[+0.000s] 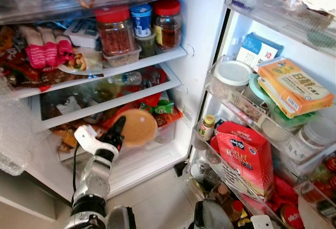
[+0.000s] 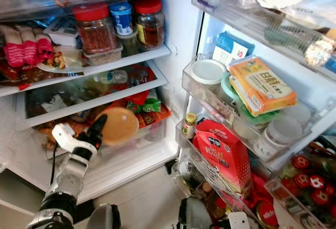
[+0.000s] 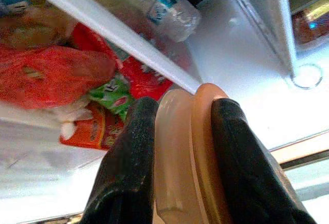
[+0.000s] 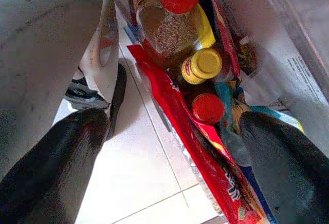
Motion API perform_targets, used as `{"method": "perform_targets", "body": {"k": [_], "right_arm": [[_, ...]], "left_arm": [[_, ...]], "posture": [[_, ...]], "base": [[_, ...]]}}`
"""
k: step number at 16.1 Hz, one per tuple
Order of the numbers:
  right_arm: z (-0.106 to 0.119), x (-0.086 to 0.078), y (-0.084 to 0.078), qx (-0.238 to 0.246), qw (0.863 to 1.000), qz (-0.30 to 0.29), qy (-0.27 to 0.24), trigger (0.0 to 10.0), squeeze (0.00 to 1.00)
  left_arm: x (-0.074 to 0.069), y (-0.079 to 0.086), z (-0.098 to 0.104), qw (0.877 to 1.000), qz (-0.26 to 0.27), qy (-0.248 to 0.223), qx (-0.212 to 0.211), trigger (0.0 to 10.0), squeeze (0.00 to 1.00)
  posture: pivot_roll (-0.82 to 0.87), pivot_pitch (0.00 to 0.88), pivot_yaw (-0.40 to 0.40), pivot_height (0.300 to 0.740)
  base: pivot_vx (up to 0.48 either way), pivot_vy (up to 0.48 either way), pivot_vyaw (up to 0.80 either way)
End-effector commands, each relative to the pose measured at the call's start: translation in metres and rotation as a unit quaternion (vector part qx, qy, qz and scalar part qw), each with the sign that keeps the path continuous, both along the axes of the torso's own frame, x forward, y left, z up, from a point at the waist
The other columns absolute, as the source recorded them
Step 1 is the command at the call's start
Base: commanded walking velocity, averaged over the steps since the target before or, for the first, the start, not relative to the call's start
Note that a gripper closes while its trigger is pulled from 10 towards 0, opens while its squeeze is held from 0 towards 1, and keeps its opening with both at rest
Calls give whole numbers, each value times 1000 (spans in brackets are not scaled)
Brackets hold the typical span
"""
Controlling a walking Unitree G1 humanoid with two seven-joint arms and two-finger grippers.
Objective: Restocking fridge
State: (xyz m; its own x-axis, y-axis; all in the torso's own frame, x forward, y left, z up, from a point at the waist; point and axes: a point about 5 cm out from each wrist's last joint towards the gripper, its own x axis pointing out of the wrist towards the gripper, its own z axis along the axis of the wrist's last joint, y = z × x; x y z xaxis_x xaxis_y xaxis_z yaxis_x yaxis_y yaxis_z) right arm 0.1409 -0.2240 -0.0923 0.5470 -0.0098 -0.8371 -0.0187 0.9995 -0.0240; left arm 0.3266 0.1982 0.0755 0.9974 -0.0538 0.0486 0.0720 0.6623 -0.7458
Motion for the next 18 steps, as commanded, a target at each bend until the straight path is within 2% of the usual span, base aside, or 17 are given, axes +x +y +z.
{"method": "perform_targets", "body": {"k": [1, 3, 8, 10, 12, 18], "right_arm": [[-2, -3, 2, 5, 1000, -4, 5, 10000, 0], [-2, -3, 2, 6, 1000, -2, 4, 10000, 0], [-1, -1, 2, -1, 1000, 15, 3, 10000, 0], [-1, -1, 2, 6, 1000, 2, 1, 10000, 0], [-1, -1, 3, 8, 1000, -2, -1, 10000, 0], [0, 0, 4, 11, 1000, 13, 0, 10000, 0]], "left_arm": [[3, 1, 9, 999, 5, -24, -21, 10000, 0], [4, 4, 13, 999, 16, -34, -37, 10000, 0], [7, 9, 14, 999, 32, -23, -15, 10000, 0], [7, 11, 15, 999, 35, -22, -3, 10000, 0], [8, 16, 16, 999, 45, -22, -4, 10000, 0], [10, 16, 18, 998, 53, -26, -7, 10000, 0]], "posture": [[-80, 97, -19, 612], [-82, 97, -20, 612], [-81, 96, -21, 612], [-83, 94, -21, 612], [-82, 94, -22, 612], [-79, 95, -23, 612]], "base": [[0, 0, 0], [0, 0, 0], [0, 0, 138], [259, 0, 663], [285, 0, 0], [301, 0, 0]]}}
